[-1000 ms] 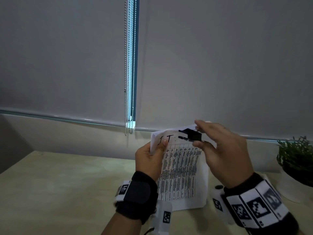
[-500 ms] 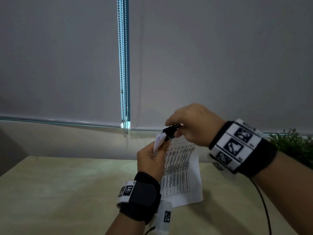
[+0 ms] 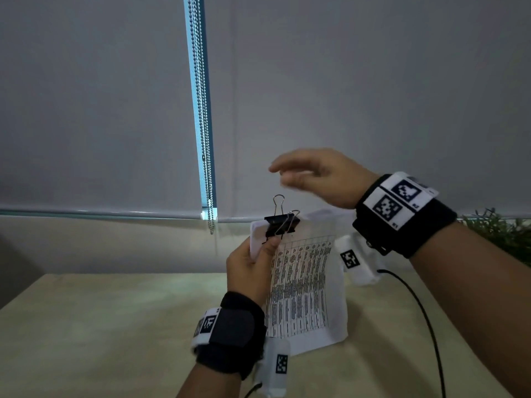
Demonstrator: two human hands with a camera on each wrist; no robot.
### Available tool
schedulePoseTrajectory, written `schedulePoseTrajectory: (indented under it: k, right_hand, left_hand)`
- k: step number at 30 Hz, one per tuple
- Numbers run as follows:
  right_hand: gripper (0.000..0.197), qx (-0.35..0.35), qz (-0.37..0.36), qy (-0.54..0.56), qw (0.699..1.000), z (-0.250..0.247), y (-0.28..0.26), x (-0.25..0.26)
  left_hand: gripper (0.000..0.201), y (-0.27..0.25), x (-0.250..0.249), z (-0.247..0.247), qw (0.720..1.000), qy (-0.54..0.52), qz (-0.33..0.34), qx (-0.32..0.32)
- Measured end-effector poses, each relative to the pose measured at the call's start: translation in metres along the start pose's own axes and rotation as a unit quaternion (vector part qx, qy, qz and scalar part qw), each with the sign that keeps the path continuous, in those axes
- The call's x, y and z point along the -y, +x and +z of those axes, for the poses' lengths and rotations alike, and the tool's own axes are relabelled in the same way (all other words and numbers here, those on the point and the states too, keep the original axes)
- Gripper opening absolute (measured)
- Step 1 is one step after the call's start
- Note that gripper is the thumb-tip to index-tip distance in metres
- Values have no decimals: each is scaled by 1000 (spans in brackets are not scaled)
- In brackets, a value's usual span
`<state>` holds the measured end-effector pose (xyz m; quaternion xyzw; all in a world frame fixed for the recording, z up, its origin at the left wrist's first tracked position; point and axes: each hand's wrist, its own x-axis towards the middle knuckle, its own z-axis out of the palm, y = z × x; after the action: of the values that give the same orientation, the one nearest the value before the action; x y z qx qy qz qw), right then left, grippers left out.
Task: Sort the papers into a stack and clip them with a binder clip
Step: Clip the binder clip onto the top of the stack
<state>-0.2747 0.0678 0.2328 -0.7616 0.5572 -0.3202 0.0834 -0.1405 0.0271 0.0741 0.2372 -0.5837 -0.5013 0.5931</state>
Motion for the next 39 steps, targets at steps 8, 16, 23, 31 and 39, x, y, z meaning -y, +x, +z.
schedulePoseTrajectory:
  k: [8, 16, 23, 31, 39]
  right_hand:
    - [78, 170, 17, -151, 974, 19, -10, -13]
    - [84, 168, 20, -258, 951, 43, -4, -5]
    - [108, 124, 30, -238, 963, 33, -8, -6]
    - [57, -406, 166, 312, 843, 55, -102, -108]
    - [64, -312, 263, 407, 817, 94, -126, -118]
  left_hand:
    - [31, -3, 4, 2, 998, 5, 52, 38]
    - [61, -1, 3, 15, 998, 3, 50, -38]
    - [41, 4, -7, 6, 1000, 0, 10, 5]
    - [40, 7, -4, 5, 997, 15, -23, -65]
    - [26, 0, -11, -2, 999, -10, -31, 21]
